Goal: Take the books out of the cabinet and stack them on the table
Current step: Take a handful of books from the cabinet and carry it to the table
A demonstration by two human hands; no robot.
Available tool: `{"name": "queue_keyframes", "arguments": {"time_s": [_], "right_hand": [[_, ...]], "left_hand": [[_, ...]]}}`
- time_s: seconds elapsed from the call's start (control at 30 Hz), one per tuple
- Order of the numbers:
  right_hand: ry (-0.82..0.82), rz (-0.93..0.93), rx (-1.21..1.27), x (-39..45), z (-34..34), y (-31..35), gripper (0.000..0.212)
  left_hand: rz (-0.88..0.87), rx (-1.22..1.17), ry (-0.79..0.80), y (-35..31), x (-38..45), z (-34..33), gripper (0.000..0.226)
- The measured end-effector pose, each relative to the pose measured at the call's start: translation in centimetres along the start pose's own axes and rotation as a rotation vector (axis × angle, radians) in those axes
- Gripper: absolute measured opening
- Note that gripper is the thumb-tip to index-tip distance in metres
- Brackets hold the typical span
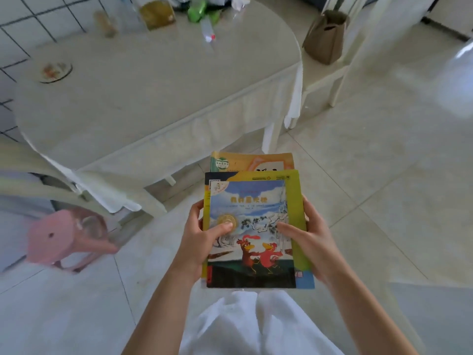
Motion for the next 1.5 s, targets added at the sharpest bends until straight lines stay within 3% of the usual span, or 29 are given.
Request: {"name": "queue_keyframes", "arguments": {"time_s": [0.33, 0.63, 0.73, 1.13, 1.27, 1.5], "right_hand": [[0.222, -0.061, -0.079, 12.4, -8.3, 2.2, 0.065], [0.511, 0.076, -0.303, 26.4, -14.1, 10.6, 0.076], [0.591, 0.126, -0.393, 30.2, -16.6, 13.0, 0.080], [0.677, 0.185, -0.435, 42.3, -26.0, 15.2, 0.091], [0.667, 0.163, -0.459, 47.7, -29.9, 15.4, 0.079], [0.604, 0.318, -0.532, 56.1, -37.0, 17.5, 0.075]], "left_hand": [[0.020, -0.158, -0.157, -5.0, 7.6, 6.0, 0.048], [-0.065, -0.298, -0.229, -13.8, 15.2, 6.3, 0.069], [-0.118, -0.306, -0.227, -16.6, 17.1, 7.0, 0.060], [-0.230, -0.264, -0.358, -25.9, 25.2, 14.2, 0.055], [-0.227, -0.233, -0.417, -29.3, 29.8, 17.6, 0.058], [-0.235, -0.073, -0.591, -35.6, 37.4, 24.7, 0.051]]}}
Point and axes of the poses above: each hand's wrist, its own x-axis towards the middle knuckle, its own z-axis out of the back of the hand, y = z × x, the point moved 10 cm from there along x, towards the middle knuckle, and after that the axes turned 10 degrees about z, right-handed, at the moved point
